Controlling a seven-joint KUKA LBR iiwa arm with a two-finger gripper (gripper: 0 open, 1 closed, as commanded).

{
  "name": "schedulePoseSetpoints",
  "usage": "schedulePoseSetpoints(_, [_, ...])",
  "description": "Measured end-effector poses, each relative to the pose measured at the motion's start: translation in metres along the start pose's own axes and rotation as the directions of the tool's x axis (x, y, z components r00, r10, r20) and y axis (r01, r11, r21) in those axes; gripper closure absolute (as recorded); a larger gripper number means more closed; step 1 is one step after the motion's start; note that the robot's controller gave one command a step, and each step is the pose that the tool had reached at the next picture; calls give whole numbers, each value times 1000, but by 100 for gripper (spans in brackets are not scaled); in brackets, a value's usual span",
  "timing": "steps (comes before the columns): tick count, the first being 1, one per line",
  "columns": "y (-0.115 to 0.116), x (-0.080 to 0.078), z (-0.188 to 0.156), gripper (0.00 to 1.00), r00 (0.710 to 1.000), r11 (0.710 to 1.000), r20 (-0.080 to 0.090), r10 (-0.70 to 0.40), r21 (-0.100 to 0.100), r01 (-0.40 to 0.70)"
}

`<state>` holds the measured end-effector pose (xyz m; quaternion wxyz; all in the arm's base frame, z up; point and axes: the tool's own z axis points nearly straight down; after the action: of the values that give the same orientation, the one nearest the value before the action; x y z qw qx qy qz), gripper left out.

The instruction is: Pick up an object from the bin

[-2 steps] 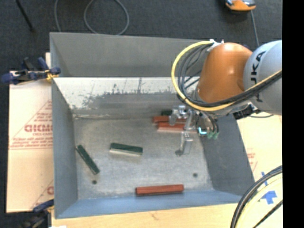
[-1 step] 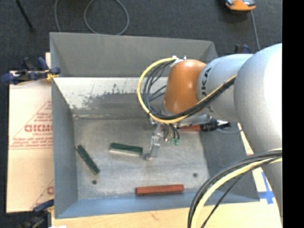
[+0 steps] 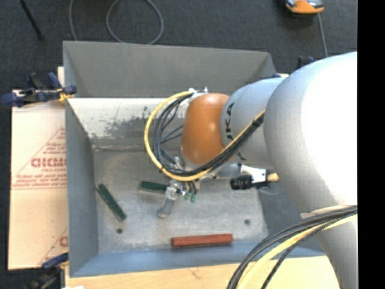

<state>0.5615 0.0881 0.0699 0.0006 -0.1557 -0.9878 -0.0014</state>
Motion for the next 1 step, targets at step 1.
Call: schedulePoseSetpoints(1, [-3,-3,-1,100,1000,1000,4,2,2,-2])
